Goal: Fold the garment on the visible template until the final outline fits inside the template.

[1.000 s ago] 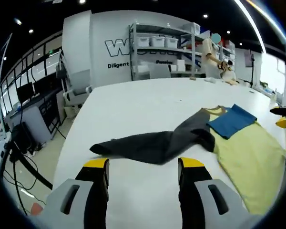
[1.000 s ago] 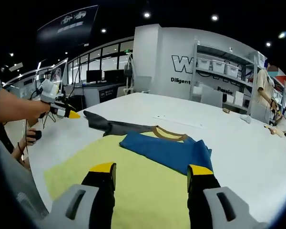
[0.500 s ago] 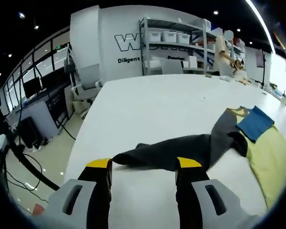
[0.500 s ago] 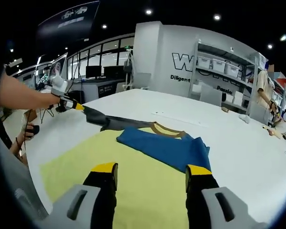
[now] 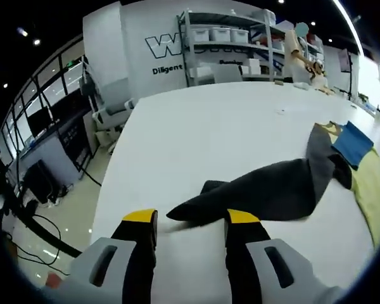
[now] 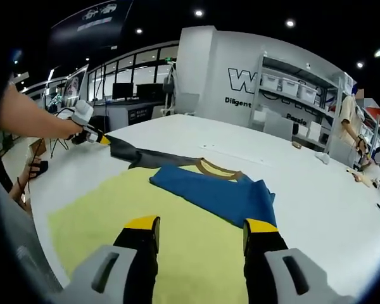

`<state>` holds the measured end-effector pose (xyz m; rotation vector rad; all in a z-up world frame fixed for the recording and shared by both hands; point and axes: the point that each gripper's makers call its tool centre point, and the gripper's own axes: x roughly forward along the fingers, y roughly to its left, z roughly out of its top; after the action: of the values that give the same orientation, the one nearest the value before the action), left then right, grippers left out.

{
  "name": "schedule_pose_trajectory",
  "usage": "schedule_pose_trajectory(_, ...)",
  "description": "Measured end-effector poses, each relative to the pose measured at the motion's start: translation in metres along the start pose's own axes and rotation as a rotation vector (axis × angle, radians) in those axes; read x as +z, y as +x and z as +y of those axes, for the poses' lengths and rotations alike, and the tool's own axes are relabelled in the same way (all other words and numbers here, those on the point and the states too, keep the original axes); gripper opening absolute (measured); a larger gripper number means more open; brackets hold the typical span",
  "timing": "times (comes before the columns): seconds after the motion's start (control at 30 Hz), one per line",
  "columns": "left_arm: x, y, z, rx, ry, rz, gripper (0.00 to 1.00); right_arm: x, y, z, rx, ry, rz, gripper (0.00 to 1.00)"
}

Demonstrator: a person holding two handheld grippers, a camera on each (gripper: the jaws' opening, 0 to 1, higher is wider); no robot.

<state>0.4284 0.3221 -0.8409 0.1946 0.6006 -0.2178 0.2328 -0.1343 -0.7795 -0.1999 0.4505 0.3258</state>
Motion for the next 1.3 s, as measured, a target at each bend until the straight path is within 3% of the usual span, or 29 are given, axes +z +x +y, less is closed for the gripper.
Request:
schedule_pose_trajectory(0.27, 0.008, 0.004, -0.005, -0.026, 0.023, -0.009, 0.20, -0.002, 0.001, 0.000, -0.005, -0.012, 0.011, 0.50)
schedule_pose_trajectory(0.67, 0.024, -0.008, -0.009, -0.034, 0.062, -0.057, 0.00, -0.003, 0.002, 0.001, 0.000, -0.023, 0.019, 0.48)
schedule_pose_trajectory(0.87, 0.034, -0.011, -0.012, -0.033, 0.075, -0.092, 0.00, -0.003, 0.002, 0.001, 0.002, -0.023, 0.019, 0.47)
schedule_pose_trajectory(1.1, 0.048, -0.026, -0.001, 0.038, 0.108, -0.141, 0.00, -0.003, 0.002, 0.002, 0.006, -0.021, 0.018, 0.47)
schedule_pose_trajectory(1.3, 0.047, -0.040, 0.006, 0.043, 0.088, -0.143, 0.00, -0.002, 0.002, 0.003, 0.009, -0.023, 0.017, 0.47)
